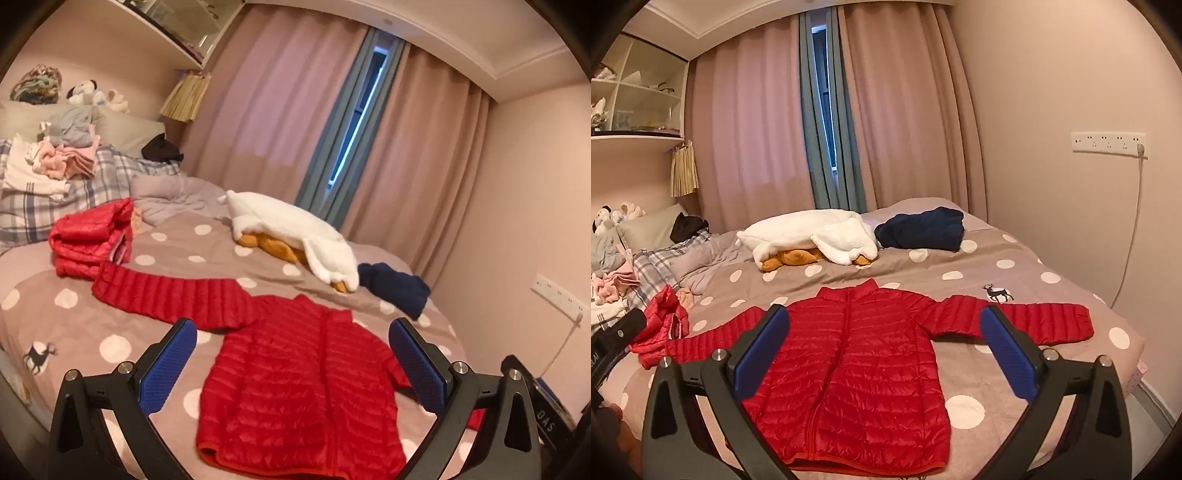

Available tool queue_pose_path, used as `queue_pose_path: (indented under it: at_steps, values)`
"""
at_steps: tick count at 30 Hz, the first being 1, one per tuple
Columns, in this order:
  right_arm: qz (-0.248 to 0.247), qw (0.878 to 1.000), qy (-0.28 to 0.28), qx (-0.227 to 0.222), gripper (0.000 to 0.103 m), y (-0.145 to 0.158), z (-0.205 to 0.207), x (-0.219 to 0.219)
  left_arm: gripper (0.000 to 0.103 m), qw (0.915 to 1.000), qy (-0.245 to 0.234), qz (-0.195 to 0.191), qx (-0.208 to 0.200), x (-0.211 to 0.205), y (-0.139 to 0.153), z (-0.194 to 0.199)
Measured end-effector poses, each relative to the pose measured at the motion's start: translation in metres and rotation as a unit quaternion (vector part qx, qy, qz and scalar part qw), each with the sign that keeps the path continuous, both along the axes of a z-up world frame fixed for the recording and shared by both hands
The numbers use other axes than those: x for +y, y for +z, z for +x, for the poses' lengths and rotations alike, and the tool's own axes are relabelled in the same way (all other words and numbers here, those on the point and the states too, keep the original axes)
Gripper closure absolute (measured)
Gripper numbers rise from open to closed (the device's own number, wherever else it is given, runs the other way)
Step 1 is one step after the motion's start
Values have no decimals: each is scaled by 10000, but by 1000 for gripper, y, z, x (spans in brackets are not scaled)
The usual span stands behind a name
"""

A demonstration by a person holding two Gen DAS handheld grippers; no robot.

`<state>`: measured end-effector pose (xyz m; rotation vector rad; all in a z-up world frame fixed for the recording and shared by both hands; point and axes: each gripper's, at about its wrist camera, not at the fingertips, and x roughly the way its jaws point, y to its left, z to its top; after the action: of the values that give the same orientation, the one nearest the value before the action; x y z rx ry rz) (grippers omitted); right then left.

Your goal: Fold large clothes

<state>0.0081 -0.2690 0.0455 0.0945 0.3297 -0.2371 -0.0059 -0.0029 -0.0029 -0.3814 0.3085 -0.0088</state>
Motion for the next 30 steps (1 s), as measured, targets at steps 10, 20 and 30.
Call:
queue_pose_path:
  at_steps: [10, 20, 30]
  values:
    - [-22, 9999, 27, 131, 0, -3, 7, 2, 1, 9991, 280, -287, 108, 11, -4, 5]
    - [-88, 9998, 52, 187, 0, -3, 9, 6, 1, 9986, 351, -332, 215, 14, -3, 8]
    - [-115, 9998, 40, 185, 0, -2, 10, 4, 1, 9986, 339, -319, 241, 14, -3, 9]
